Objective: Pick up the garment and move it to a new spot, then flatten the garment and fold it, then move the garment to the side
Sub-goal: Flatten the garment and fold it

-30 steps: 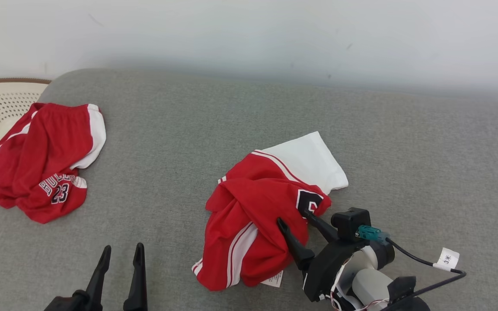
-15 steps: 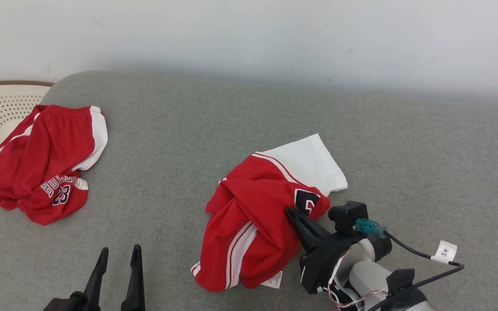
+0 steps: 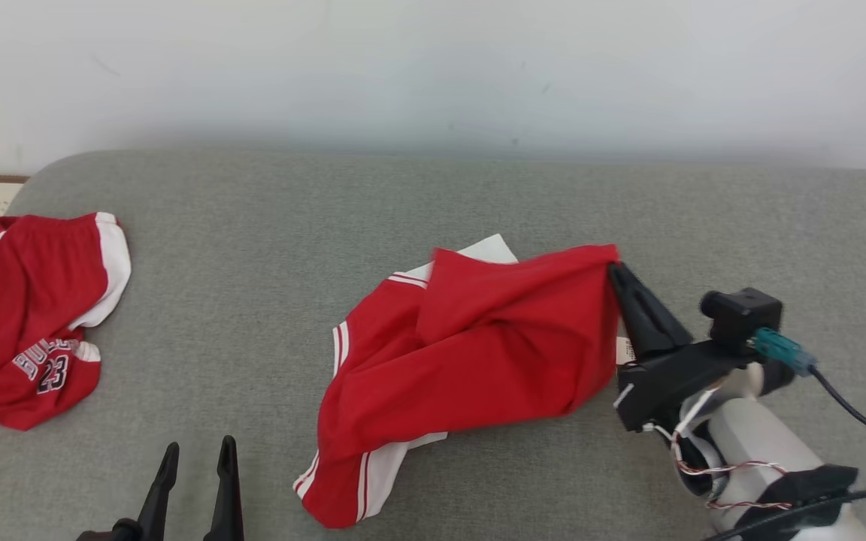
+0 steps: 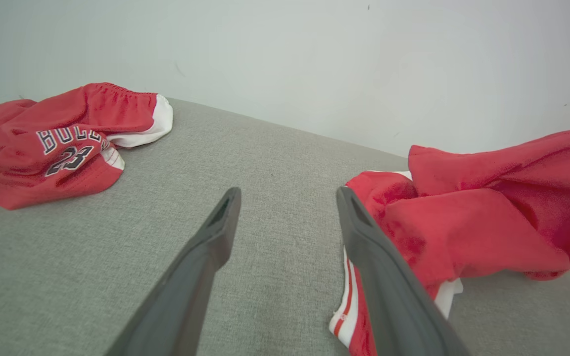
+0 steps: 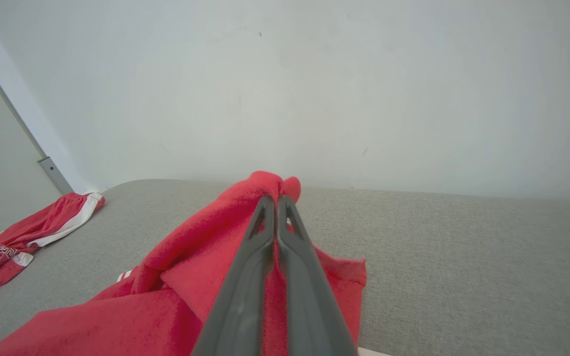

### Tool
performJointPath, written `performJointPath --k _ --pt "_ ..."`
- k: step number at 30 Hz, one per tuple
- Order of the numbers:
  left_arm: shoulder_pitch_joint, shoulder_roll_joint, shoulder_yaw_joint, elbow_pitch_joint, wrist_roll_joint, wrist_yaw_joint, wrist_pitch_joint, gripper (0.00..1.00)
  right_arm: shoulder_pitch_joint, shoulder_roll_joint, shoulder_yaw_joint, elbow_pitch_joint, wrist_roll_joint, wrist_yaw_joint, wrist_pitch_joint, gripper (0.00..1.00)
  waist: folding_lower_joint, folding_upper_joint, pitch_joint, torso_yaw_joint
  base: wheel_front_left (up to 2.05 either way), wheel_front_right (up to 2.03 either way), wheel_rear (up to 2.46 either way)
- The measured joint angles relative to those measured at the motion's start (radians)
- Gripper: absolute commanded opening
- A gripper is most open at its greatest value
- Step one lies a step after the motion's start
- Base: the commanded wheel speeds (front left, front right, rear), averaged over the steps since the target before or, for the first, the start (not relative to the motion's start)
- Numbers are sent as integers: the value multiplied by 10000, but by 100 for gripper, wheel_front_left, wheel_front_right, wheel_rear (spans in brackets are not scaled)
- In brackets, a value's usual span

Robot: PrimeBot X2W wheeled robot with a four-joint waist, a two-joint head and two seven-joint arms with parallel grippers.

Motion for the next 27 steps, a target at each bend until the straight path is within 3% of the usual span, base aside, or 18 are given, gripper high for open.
performJointPath --k 13,19,27 --pt "-20 -17 -19 40 -73 8 0 100 1710 -77 -2934 -1438 -1137 0 752 0 0 0 182 -684 0 0 0" --pt "-65 -17 -35 84 -105 8 2 100 2664 506 -4228 -3315 -1732 0 1651 0 0 0 256 -782 0 0 0" --pt "-70 -19 -46 94 -128 8 0 100 3773 1296 -4961 -5601 -2226 0 3313 0 -1 0 284 -692 0 0 0"
